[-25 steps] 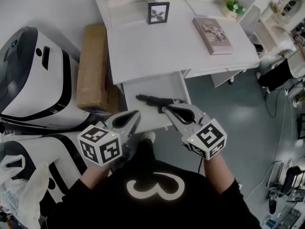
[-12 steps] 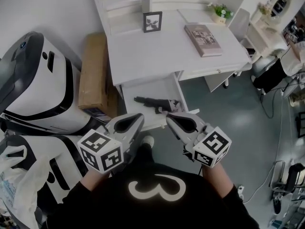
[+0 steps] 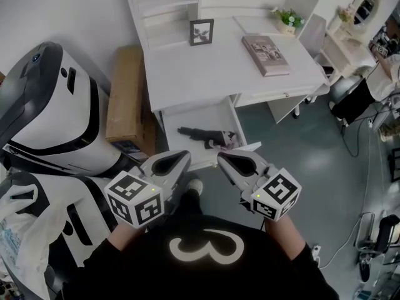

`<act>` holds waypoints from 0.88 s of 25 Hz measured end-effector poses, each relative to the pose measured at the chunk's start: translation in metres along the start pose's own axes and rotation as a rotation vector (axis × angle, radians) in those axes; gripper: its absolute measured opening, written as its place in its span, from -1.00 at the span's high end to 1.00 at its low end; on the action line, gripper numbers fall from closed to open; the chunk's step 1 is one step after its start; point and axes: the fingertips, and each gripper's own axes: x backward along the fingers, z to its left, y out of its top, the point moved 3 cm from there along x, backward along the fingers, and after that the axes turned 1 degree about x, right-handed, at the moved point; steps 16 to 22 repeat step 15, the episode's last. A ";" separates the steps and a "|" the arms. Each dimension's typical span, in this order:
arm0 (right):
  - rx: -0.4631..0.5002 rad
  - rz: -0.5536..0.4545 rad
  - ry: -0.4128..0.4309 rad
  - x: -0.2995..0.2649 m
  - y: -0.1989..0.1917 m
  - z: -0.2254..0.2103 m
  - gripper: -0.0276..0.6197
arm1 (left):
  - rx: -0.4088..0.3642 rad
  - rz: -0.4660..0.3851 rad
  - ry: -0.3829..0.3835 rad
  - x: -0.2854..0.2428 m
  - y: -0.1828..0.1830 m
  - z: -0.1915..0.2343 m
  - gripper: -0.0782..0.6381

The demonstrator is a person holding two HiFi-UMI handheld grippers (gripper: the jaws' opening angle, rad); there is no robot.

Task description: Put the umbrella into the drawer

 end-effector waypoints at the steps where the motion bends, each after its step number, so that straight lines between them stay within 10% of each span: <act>1: 0.004 0.003 0.000 0.001 -0.001 0.002 0.91 | 0.000 -0.001 -0.001 0.001 -0.001 -0.001 0.76; 22: 0.037 -0.011 -0.029 0.019 0.005 0.026 0.91 | -0.017 -0.012 -0.013 0.020 -0.006 -0.022 0.76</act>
